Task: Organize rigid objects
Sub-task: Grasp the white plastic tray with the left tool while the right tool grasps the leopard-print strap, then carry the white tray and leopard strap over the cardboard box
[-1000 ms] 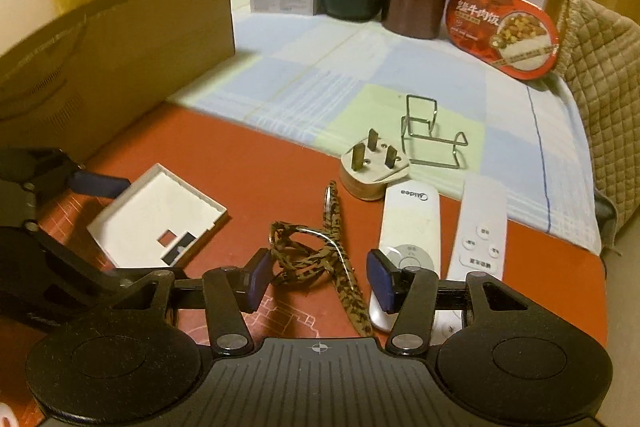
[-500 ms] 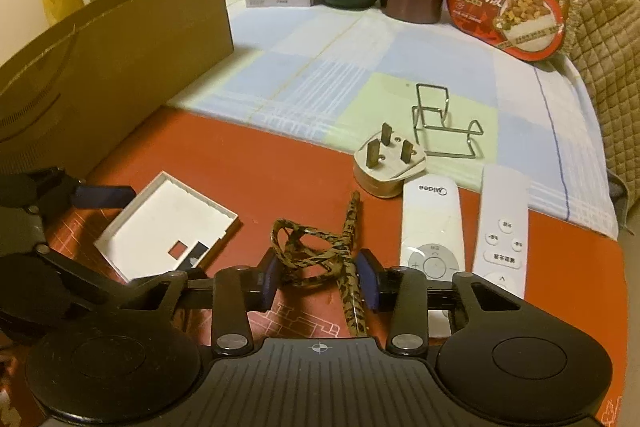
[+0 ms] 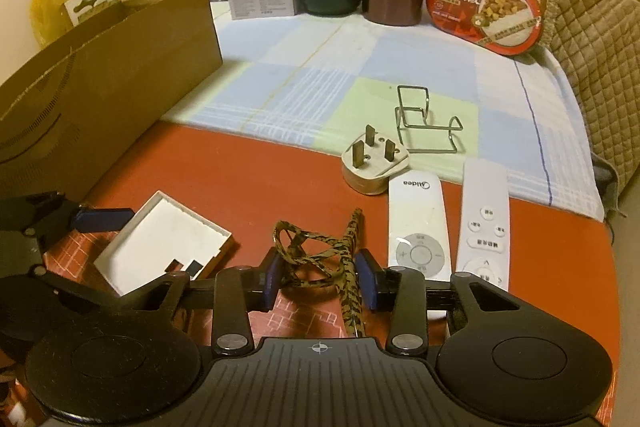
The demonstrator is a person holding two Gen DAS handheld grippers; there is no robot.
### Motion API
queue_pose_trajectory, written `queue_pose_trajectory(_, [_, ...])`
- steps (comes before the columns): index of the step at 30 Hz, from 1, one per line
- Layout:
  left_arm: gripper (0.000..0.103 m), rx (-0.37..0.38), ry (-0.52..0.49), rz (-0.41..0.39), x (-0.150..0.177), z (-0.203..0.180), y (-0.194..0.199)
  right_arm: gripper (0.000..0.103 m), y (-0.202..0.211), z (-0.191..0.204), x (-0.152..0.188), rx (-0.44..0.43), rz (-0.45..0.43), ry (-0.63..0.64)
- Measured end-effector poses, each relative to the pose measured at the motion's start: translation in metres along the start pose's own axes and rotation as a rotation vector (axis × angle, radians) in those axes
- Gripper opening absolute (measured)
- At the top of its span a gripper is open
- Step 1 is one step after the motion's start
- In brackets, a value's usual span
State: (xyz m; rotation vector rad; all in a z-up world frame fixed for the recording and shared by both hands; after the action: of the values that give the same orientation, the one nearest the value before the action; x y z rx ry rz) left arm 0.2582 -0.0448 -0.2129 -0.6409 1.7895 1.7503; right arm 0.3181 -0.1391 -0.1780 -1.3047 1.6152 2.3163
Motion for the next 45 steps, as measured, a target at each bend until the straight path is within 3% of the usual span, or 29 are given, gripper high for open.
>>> queue_pose_trajectory(15, [0.087, 0.011, -0.019, -0.04, -0.008, 0.001, 0.05, 0.035, 0.041, 0.018, 0.005, -0.005, -0.076, -0.099])
queue_pose_trajectory(27, [0.087, 0.025, 0.002, -0.014, 0.013, 0.005, 0.055, 0.035, 0.035, 0.036, 0.052, 0.061, 0.032, -0.053])
queue_pose_trajectory(31, [0.087, 0.027, 0.015, -0.017, 0.016, 0.009, 0.054, 0.05, 0.027, 0.033, 0.052, 0.084, 0.041, -0.059])
queue_pose_trajectory(34, [0.087, 0.028, 0.03, -0.021, 0.017, 0.012, 0.051, 0.052, 0.022, 0.031, 0.049, 0.066, 0.038, -0.102])
queue_pose_trajectory(40, [0.087, 0.035, 0.041, -0.023, 0.018, 0.014, 0.048, 0.051, 0.011, 0.022, 0.045, 0.089, 0.033, -0.178])
queue_pose_trajectory(43, [0.087, 0.04, 0.039, -0.023, 0.018, 0.013, 0.049, 0.038, 0.014, 0.023, 0.043, 0.108, 0.029, -0.171])
queue_pose_trajectory(45, [0.087, 0.047, 0.042, -0.022, 0.017, 0.013, 0.051, 0.038, 0.017, 0.024, 0.042, 0.108, 0.017, -0.167])
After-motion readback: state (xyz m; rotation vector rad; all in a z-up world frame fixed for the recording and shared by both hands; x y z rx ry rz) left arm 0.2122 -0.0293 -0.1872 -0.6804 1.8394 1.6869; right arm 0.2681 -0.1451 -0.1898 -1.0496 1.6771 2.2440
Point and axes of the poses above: each gripper's, at about its wrist camera, not at the fingertips, and y roughly against the way its jaws point, z to its left, x to its underside, the point moved 10 cm from there along -y, roughly the way its jaws point, and after that the axes turned 2 degrees about -x, right-handed, at the moved point
